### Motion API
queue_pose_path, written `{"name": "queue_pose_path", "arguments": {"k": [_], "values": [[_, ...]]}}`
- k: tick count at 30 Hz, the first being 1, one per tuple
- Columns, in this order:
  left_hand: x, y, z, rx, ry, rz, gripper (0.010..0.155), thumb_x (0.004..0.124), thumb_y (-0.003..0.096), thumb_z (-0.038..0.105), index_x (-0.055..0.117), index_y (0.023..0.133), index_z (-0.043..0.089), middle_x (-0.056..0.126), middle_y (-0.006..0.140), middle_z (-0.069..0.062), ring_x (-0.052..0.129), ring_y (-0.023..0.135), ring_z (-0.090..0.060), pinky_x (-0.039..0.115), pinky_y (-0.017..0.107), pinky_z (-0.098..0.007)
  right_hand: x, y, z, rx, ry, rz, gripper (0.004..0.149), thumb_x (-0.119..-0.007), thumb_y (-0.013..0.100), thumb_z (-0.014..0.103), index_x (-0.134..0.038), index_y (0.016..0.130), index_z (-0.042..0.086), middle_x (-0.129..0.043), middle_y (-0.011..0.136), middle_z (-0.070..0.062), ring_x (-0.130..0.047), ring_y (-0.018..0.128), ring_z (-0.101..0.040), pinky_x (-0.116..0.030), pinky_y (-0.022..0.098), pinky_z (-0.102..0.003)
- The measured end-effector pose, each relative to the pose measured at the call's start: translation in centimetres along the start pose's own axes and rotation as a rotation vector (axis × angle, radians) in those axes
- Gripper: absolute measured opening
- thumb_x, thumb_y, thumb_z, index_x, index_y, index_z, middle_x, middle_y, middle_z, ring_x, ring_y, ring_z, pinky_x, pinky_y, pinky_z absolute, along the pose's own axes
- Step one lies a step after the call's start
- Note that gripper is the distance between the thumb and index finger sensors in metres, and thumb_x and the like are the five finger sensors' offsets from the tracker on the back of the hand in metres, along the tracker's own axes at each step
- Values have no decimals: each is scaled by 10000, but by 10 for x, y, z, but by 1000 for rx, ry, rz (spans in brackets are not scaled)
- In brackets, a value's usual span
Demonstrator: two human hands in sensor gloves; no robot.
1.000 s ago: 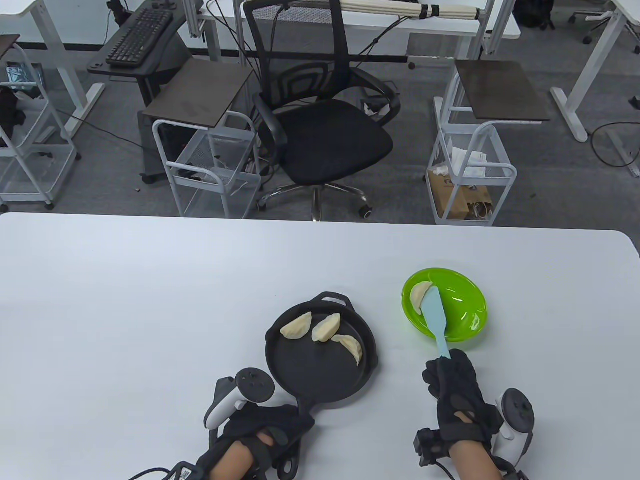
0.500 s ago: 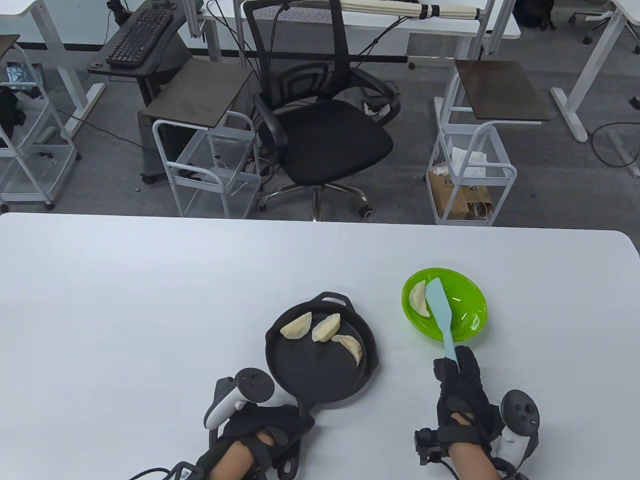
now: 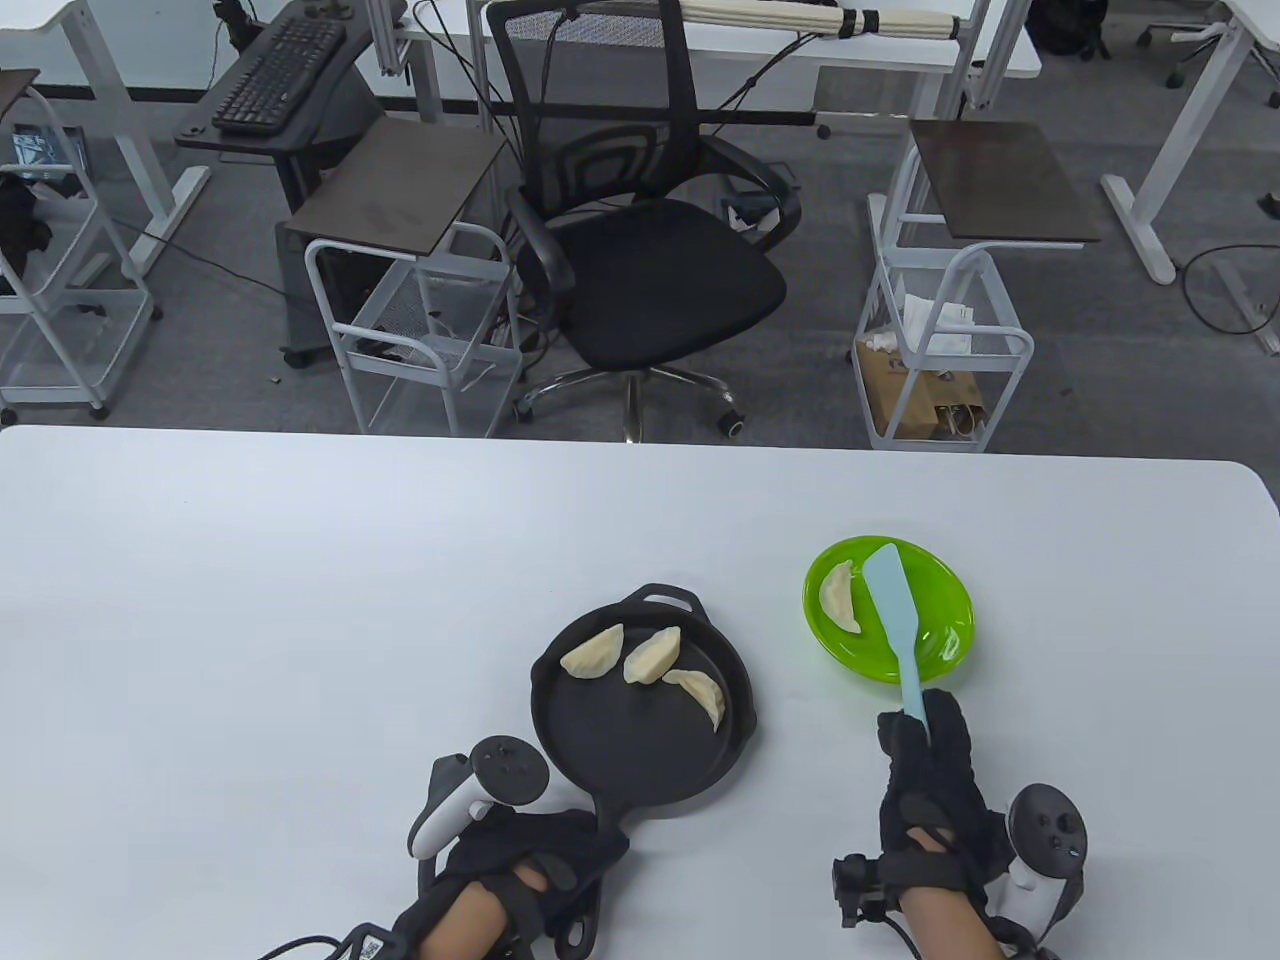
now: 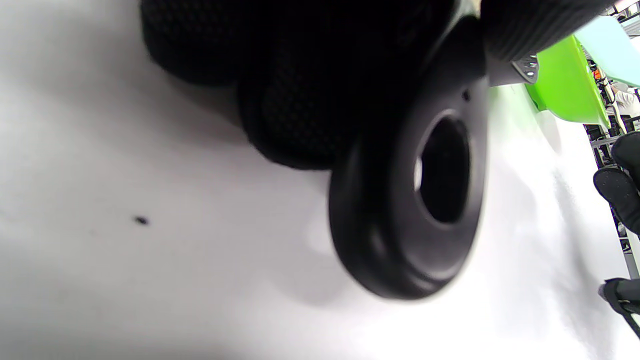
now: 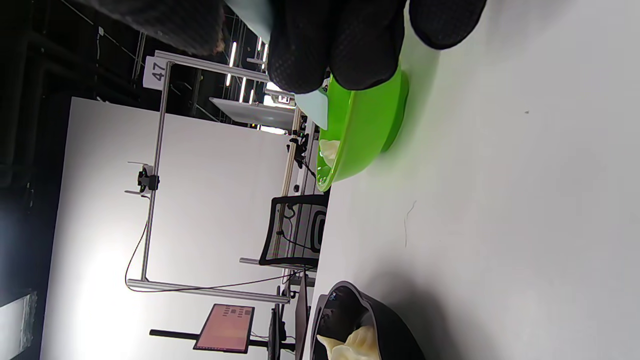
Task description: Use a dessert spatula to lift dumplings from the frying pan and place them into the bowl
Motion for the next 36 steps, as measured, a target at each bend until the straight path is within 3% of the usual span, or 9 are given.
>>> {"name": "queue_pose_path", "arguments": {"k": [15, 36], "values": [[0, 0, 0, 0, 0, 0, 635, 684, 509, 736, 710, 986, 318, 1055, 642, 118, 1049, 421, -141, 830, 385, -363, -13, -2, 5, 68, -48, 107, 647, -642, 610, 467, -301, 1104, 227, -581, 1060, -47, -624, 975, -393, -456, 770, -617], [-1, -1, -1, -13, -26, -2, 627, 683, 508, 739, 718, 980, 328, 1058, 610, 124, 1045, 391, -134, 833, 368, -359, -78, -12, 13, 144, -299, 461, 575, -643, 621, 435, -372, 1123, 369, -506, 1131, 15, -583, 1034, -356, -403, 808, -629]]}}
Point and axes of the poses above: the tracker on the back of each hand, its own z axis roughly to the thumb side, its own y axis roughly from the wrist to the fingertips, x = y × z, the point moved 1 cm from there along y, roughly from the wrist to the fingertips
